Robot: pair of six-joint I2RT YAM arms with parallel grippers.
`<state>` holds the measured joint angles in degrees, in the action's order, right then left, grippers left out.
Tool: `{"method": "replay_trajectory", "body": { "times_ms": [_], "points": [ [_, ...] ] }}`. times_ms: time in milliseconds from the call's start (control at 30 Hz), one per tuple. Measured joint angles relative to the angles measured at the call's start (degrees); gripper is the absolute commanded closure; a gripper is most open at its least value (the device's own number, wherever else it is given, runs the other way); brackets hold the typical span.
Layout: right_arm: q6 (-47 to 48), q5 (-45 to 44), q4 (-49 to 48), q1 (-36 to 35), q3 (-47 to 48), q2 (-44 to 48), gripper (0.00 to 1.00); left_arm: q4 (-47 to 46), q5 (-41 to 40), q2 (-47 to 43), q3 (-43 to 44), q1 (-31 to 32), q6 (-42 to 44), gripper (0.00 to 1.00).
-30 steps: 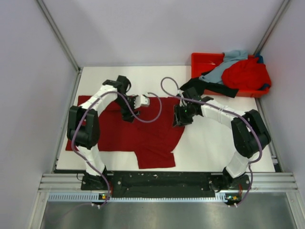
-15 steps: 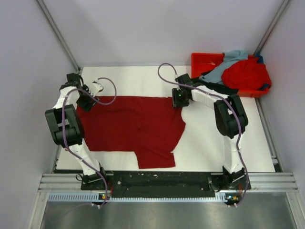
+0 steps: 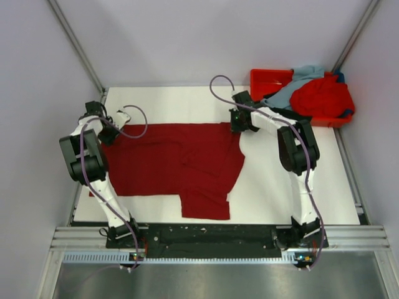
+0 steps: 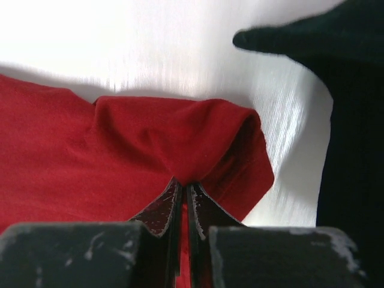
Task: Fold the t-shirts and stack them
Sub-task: Fold the flattened tshirt in 1/3 of the way
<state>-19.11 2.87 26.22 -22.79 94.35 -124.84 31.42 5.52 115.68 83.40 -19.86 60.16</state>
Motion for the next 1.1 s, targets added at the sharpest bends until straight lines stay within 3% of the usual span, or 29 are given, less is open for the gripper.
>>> {"method": "replay_trajectory", "body": {
  "times_ms": [67, 133, 167, 333, 367, 467, 533, 667, 800, 967, 1100],
  "points": [
    [0.09, -0.02, 0.04, 0.15, 1.31, -0.85, 1.0, 0.37, 0.28, 0.11, 0.0, -0.11, 0.26, 0.76],
    [0.33, -0.02, 0.04, 0.24, 2.95, -1.86, 1.0, 1.16, 0.9, 0.17, 0.0, -0.42, 0.9, 0.96],
    [0.59, -0.02, 0.13, 0.33, 3.85, -2.47, 1.0, 1.73, 1.09, 0.17, 0.0, -0.66, 1.44, 1.0],
    [2.12, 0.0, 0.13, 0.87, 8.81, -5.75, 0.99, 1.9, 0.72, 0.24, 0.0, -2.16, 1.9, 0.89],
    [2.64, 0.04, 0.07, 1.01, 9.9, -6.43, 0.96, 1.79, 0.59, 0.37, 0.07, -2.51, 1.75, 0.83],
    [4.02, 0.85, 0.0, 1.27, 11.63, -7.52, 0.88, 1.7, 0.96, 0.52, 0.46, -3.17, 1.62, 0.51],
    [4.9, 1.29, 0.11, 1.29, 11.8, -7.58, 0.78, 1.14, 1.66, -0.28, 0.09, -3.43, 1.68, 0.43],
    [6.75, 1.03, 0.26, 1.2, 11.65, -7.08, 0.58, 2.29, 3.48, -4.26, -1.38, -3.76, 3.08, 0.42],
    [8.55, -0.72, 1.57, 0.46, 7.8, -2.47, 0.48, 4.59, 5.35, -7.34, -1.38, -3.82, 6.05, 0.42],
    [8.39, -3.56, 2.29, -2.71, 1.9, 7.52, 0.52, 5.97, 6.03, -7.5, -3.08, -3.82, 8.85, 0.44],
    [8.48, -3.06, 1.73, -8.57, -2.25, 13.29, 0.7, 5.73, 4.63, -5.22, -3.56, -3.82, 9.05, 0.66]
  ]
}}
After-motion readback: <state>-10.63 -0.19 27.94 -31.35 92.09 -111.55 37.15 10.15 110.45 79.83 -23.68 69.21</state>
